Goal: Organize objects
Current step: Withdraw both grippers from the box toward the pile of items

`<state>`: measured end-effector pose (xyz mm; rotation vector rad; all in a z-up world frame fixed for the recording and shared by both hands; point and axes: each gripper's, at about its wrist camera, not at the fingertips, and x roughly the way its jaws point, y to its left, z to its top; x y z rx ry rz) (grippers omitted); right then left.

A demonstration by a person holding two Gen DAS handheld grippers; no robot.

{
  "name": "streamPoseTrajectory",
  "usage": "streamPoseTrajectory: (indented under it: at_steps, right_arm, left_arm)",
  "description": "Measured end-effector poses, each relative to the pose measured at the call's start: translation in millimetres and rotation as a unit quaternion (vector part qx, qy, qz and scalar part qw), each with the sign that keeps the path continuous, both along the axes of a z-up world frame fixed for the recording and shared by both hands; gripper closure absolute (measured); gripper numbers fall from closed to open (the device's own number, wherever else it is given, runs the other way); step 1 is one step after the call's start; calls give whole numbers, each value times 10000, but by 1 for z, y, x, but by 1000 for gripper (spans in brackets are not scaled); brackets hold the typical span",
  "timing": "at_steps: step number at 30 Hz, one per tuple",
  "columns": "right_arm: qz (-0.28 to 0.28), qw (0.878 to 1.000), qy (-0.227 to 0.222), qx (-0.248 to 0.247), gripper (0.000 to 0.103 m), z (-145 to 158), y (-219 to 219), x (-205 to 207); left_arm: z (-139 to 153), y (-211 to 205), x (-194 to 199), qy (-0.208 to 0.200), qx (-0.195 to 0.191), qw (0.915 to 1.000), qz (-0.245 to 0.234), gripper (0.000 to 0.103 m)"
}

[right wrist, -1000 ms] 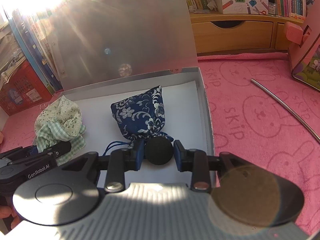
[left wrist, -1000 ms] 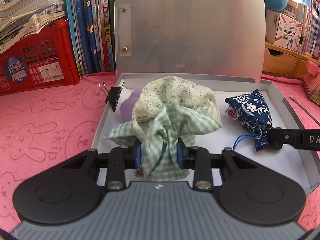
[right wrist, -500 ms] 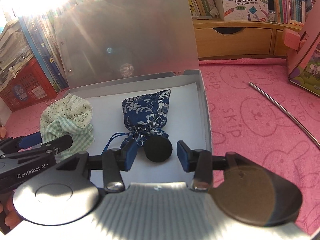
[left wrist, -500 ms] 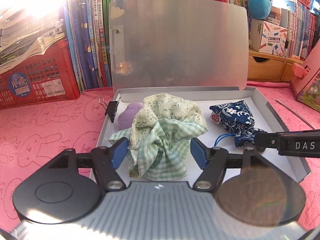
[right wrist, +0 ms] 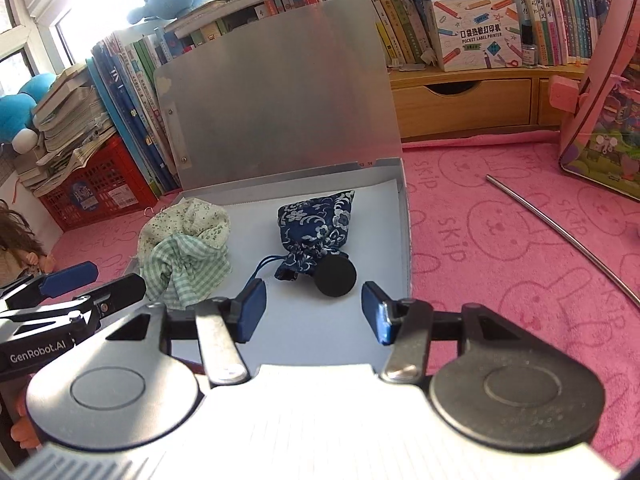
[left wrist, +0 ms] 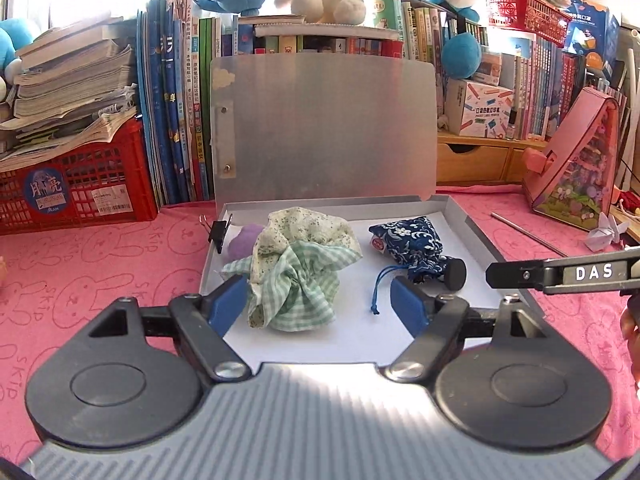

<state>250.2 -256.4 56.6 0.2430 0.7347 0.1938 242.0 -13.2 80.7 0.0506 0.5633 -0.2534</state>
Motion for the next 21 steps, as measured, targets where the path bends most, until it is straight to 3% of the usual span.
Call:
streamPoseTrajectory:
  at_steps: [8, 13, 21]
  right_arm:
    - [201, 9995, -189, 136, 35, 4, -9, -44]
    - [307, 9987, -343, 206, 34, 6, -14, -69]
    - [419, 9971, -623, -139, 32, 1, -18, -110]
  left_arm:
    - [-3, 10, -59, -142, -107, 9996, -228, 20]
    - [-1, 16, -92, -330, 35, 9990, -295, 20]
    - [-8, 27, -141, -643, 140, 9976, -234, 19]
